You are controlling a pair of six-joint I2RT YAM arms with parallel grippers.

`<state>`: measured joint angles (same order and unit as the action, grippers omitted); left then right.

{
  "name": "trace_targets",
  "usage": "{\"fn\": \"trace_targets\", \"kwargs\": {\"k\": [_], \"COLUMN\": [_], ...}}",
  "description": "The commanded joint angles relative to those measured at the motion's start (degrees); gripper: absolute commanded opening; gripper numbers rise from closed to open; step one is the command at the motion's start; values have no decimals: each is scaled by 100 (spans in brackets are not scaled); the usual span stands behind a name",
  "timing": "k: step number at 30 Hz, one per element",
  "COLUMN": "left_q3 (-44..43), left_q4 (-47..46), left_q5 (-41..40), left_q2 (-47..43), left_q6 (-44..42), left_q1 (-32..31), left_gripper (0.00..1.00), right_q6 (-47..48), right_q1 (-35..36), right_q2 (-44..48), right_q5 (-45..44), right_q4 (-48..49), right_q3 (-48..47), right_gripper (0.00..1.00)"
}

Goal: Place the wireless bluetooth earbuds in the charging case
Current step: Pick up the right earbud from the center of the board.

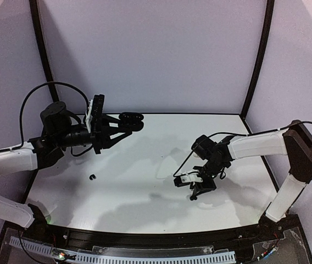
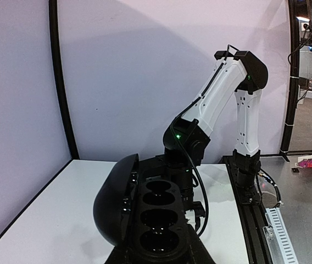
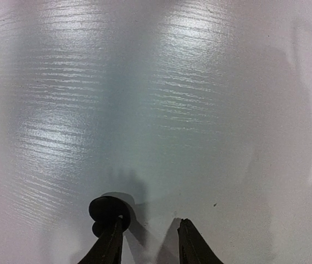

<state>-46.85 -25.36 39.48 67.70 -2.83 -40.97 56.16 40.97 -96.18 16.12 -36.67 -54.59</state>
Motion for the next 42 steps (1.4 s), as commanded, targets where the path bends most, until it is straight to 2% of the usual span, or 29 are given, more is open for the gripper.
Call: {"fn": "trace_targets", "kwargs": {"k": [1, 13, 14, 17, 19, 26, 34, 42], "left_q3": [-108, -99, -92, -88, -83, -70, -66, -61], "left_q4": [84, 68, 80, 46, 45, 80, 68, 85], "left_q5": [-64, -71, -74, -66, -78, -108, -108, -124], "left_q2": [-71, -37, -38, -22, -27, -64, -71, -84], "left_q6": [-114, -157, -157, -155, -168, -201, -192, -202], "left_q1": [37, 45, 41, 44, 43, 38, 45, 41], "left_gripper": [1, 1, 1, 1, 1, 1, 1, 1], "right_q6": [-219, -532, -549, -593, -591, -547, -518, -1085], "right_q1": [192, 386, 393, 404, 418, 429, 439, 434], "right_q2": [110, 212, 214, 168, 136, 102, 116, 565], "right_q5": [231, 331, 335, 391, 449, 463, 532, 512], "right_q4": [-112, -133, -115, -106, -147, -261, -513, -49], "right_q3": [126, 293, 299, 292, 281, 249, 214, 124], "right_gripper": [35, 32, 30, 15, 11, 0, 0, 0]}}
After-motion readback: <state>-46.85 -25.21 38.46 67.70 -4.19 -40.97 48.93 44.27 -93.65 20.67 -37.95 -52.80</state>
